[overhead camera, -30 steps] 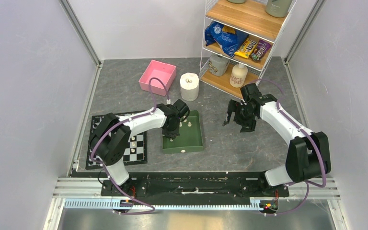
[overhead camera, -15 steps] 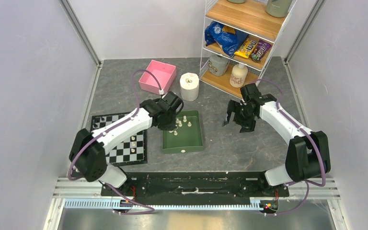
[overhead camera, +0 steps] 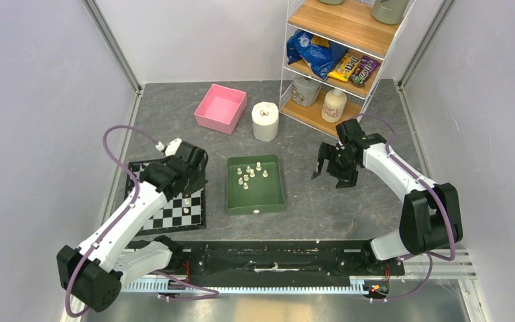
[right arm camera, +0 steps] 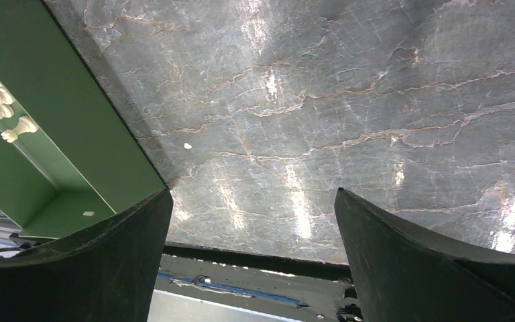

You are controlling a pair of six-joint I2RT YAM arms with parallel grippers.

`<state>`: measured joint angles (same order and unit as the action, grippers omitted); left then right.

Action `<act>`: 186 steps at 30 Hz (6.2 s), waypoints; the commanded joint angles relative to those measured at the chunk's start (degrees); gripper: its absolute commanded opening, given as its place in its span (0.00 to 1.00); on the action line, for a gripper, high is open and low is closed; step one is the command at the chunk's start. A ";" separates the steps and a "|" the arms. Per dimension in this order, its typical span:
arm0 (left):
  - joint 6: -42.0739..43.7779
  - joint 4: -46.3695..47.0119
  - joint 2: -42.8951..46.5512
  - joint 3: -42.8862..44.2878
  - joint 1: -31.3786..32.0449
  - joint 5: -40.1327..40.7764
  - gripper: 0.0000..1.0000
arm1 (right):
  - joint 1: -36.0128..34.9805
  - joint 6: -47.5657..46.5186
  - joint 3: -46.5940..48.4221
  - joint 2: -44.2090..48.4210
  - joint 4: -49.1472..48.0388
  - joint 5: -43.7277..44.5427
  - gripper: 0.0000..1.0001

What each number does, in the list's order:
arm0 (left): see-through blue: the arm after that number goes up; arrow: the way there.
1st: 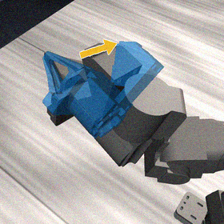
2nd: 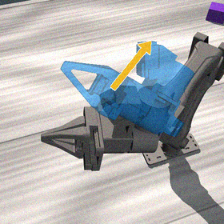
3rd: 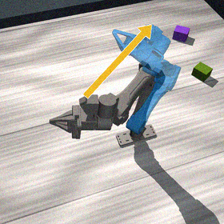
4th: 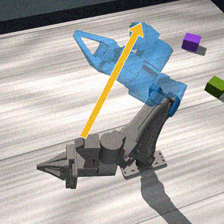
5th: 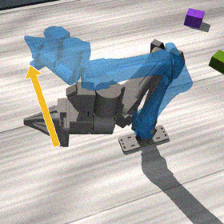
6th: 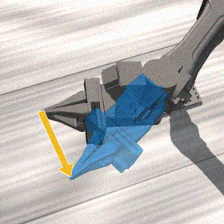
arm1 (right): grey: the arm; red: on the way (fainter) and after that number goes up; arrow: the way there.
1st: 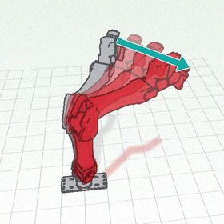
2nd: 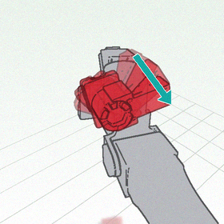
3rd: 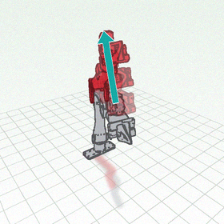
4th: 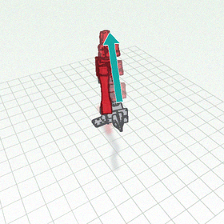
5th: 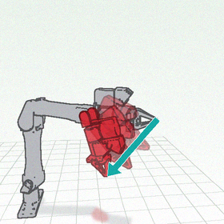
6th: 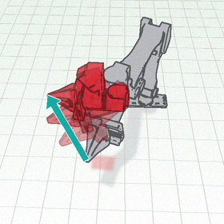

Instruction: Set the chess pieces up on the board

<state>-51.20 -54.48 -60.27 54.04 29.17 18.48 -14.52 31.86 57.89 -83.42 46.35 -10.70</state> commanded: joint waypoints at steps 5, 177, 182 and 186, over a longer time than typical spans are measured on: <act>-13.52 -2.04 3.94 -10.45 -3.90 0.37 0.02 | -0.05 -0.89 -0.56 1.61 -1.35 -0.95 0.99; 21.64 11.23 -41.20 22.40 5.72 -4.28 0.35 | 1.13 -1.69 1.52 0.70 0.41 -0.73 0.99; 21.34 12.44 -42.43 22.51 5.71 -4.06 0.37 | 1.08 -1.63 1.43 0.79 0.50 -0.73 0.99; 21.06 12.90 -44.30 23.34 5.65 -4.50 0.38 | 1.09 -1.71 1.22 0.93 0.50 -0.58 0.99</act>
<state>-28.49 -43.13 -102.54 74.74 34.96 13.02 -13.65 30.39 59.24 -84.38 46.44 -11.77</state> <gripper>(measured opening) 0.374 0.993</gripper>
